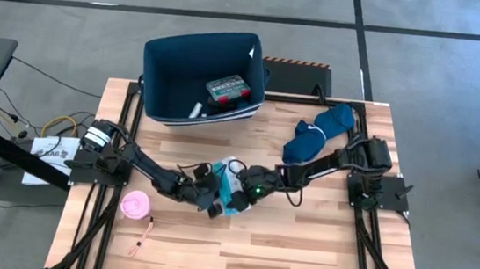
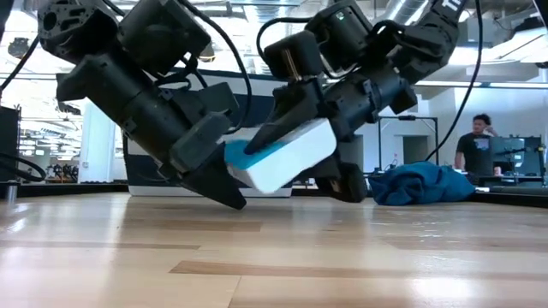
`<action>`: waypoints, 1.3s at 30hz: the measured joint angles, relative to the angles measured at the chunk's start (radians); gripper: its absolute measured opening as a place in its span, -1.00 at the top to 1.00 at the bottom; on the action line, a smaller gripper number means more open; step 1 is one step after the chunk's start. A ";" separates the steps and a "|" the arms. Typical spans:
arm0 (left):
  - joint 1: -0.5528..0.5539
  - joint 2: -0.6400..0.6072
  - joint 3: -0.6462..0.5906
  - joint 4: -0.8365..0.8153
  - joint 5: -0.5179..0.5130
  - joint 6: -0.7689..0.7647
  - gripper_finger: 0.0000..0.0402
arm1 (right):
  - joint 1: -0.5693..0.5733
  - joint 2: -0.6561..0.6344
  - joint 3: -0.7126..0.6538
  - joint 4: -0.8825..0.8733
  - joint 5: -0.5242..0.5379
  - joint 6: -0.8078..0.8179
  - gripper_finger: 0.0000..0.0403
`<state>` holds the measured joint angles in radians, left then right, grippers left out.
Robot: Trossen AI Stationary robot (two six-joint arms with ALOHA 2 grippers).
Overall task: Pick & place medical supplies in basket/bin
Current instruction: Put the blue pill organizer into the blue bin
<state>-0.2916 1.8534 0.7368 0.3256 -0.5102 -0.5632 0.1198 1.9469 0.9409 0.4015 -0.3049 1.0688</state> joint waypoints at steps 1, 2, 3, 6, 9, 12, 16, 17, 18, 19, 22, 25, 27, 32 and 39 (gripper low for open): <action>-0.001 0.000 0.002 -0.010 0.001 -0.003 1.00 | -0.003 0.000 0.000 0.000 0.002 -0.012 0.20; -0.002 0.000 0.002 -0.021 0.001 -0.014 1.00 | -0.006 0.000 0.000 0.000 0.003 -0.021 0.24; -0.007 0.000 0.002 -0.023 0.004 -0.023 1.00 | -0.010 -0.005 0.000 -0.003 0.002 -0.027 0.28; -0.031 -0.013 0.002 -0.023 0.057 -0.043 1.00 | -0.011 -0.011 0.000 -0.006 -0.010 -0.044 0.34; -0.081 -0.058 0.004 -0.043 0.114 -0.065 1.00 | -0.010 -0.022 0.000 -0.001 -0.022 -0.051 0.30; -0.139 -0.153 0.007 -0.092 0.094 -0.096 1.00 | -0.007 -0.040 0.002 0.026 -0.039 -0.052 0.19; -0.237 -0.324 0.006 -0.201 0.003 -0.122 1.00 | 0.017 -0.090 0.002 0.071 -0.052 -0.049 0.17; -0.265 -0.371 0.006 -0.212 -0.027 -0.108 1.00 | 0.022 -0.108 0.000 0.085 -0.056 -0.049 0.19; -0.293 -0.415 0.006 -0.212 -0.056 -0.090 1.00 | 0.028 -0.123 0.001 0.113 -0.056 -0.050 0.22; -0.326 -0.467 0.006 -0.219 -0.095 -0.061 1.00 | 0.031 -0.144 0.001 0.123 -0.056 -0.052 0.25; -0.415 -0.602 0.005 -0.194 -0.228 0.060 1.00 | 0.028 -0.211 0.001 0.155 -0.045 -0.071 0.32; -0.494 -0.726 0.005 -0.194 -0.386 0.192 1.00 | 0.008 -0.285 0.010 0.169 -0.023 -0.114 0.30; -0.521 -0.791 0.005 -0.196 -0.504 0.279 1.00 | -0.012 -0.326 0.028 0.154 0.013 -0.151 0.25; -0.462 -0.916 0.005 -0.194 -0.658 0.439 1.00 | -0.167 -0.354 0.174 0.057 0.033 -0.223 0.24; -0.388 -0.953 0.005 -0.202 -0.650 0.492 1.00 | -0.430 -0.287 0.489 -0.278 0.028 -0.258 0.31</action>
<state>-0.6794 0.9007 0.7422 0.1234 -1.1607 -0.0717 -0.3103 1.6601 1.4302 0.1233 -0.2767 0.8110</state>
